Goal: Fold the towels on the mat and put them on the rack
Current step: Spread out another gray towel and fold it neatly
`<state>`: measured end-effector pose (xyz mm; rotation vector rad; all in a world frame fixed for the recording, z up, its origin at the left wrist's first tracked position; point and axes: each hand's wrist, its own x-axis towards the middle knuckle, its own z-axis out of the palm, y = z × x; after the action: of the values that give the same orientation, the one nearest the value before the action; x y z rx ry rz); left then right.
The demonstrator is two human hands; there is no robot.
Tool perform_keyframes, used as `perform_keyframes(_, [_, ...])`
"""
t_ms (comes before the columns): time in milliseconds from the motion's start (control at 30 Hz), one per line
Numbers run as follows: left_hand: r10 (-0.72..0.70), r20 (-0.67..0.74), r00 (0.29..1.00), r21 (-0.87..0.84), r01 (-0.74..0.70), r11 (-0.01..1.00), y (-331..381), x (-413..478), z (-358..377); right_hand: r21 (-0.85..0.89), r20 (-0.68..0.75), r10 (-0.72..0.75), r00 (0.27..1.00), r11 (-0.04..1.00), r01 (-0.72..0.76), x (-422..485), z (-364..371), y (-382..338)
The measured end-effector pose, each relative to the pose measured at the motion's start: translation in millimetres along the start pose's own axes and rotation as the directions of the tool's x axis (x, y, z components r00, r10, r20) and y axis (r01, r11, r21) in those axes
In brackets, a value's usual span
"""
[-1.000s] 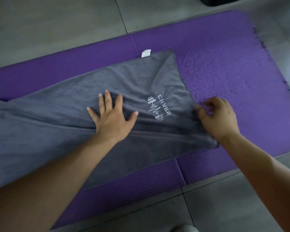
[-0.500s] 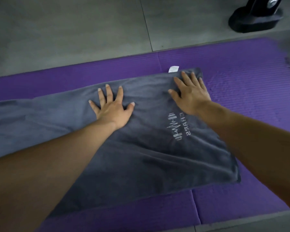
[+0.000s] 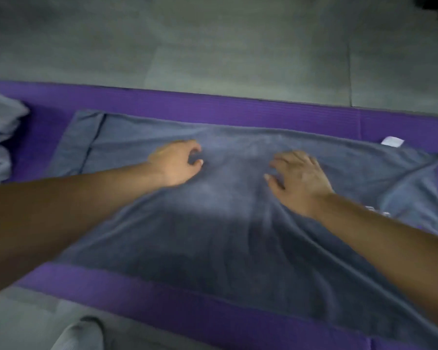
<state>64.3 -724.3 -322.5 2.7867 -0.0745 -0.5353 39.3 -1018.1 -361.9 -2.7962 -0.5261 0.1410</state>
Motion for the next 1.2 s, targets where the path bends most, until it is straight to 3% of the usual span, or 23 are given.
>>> perform_keyframes(100, [-0.216,-0.001,0.976,-0.033,0.216,0.976,-92,-39,-40,0.109,0.120,-0.166,0.979,0.982,0.153,37,18,-86])
perform_keyframes(233, [-0.391,0.158,0.906,0.042,0.390,0.920,-192,-93,-67,0.235,0.286,-0.251,0.925,0.954,0.187,88,39,-181])
perform_keyframes(400, [-0.544,0.078,0.835,-0.016,0.547,0.837,-294,-148,-57,0.320,0.253,-0.202,0.946,0.940,0.116,163,63,-277])
perform_keyframes(533, [-0.693,0.031,0.720,-0.229,0.680,0.696,-337,-189,-29,0.346,0.178,-0.129,0.975,0.936,0.061,229,87,-342])
perform_keyframes(700, [-0.754,0.046,0.655,-0.396,0.705,0.588,-367,-223,2,0.416,0.100,-0.015,0.995,0.909,-0.028,302,115,-400])
perform_keyframes(1000, [-0.673,0.116,0.730,-0.585,0.598,0.548,-386,-244,9,0.277,0.138,0.076,0.988,0.954,-0.112,371,134,-414])
perform_keyframes(1200, [-0.682,0.101,0.724,-0.702,0.538,0.466,-394,-247,13,0.171,0.166,-0.015,0.986,0.985,-0.013,381,135,-417])
